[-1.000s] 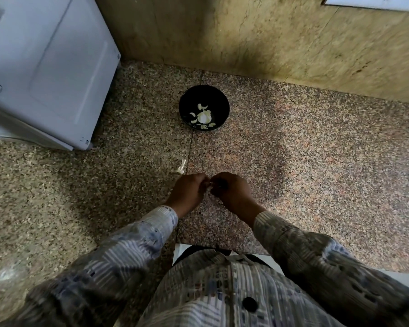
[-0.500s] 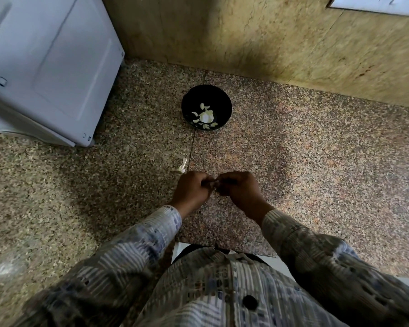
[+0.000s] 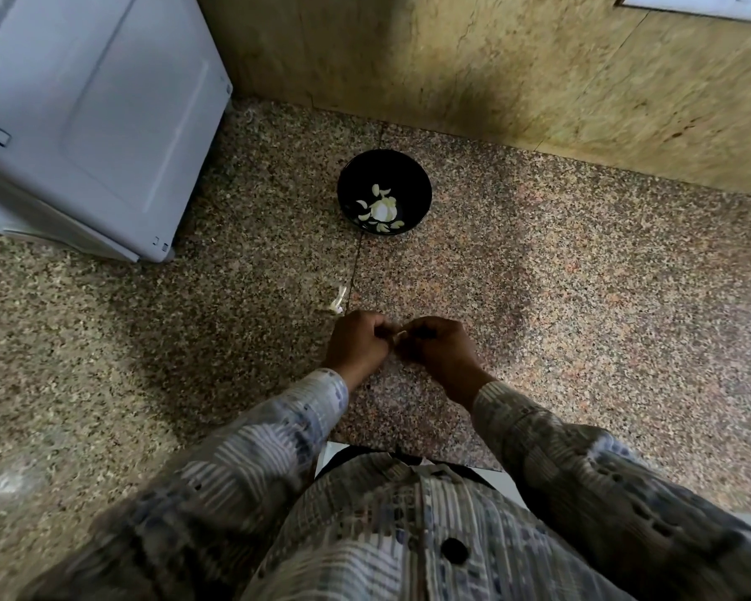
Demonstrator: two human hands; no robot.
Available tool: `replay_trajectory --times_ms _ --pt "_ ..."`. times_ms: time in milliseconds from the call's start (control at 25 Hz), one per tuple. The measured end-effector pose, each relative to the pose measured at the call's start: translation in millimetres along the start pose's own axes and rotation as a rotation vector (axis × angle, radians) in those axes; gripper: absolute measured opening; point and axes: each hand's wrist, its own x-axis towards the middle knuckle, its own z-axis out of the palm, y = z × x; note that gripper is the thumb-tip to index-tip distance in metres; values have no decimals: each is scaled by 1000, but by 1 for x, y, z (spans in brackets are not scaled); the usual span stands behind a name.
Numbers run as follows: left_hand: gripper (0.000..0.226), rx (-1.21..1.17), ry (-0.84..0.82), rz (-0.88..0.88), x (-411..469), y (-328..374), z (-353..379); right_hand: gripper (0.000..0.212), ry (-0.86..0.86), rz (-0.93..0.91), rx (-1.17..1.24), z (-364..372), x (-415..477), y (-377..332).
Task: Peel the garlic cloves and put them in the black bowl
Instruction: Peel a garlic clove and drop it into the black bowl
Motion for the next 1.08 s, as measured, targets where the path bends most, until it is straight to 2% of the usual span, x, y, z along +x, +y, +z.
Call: replay_trajectory --times_ms 40,120,200,400,680,1080 --pt "18 68 21 50 2 -3 4 3 -19 -56 -153 -2 6 0" --pt "20 221 28 168 4 -10 9 13 -61 -169 -456 -5 12 -3" --pt "22 300 32 234 4 -11 12 20 -57 -187 -560 -6 17 -8" --pt "20 295 44 213 6 -9 13 10 -31 12 -467 -12 36 -17" --pt "20 281 59 187 15 -9 14 10 -105 -4 -599 -14 45 -27" --pt "14 255 52 212 17 -13 16 13 -132 33 -442 -23 50 -24"
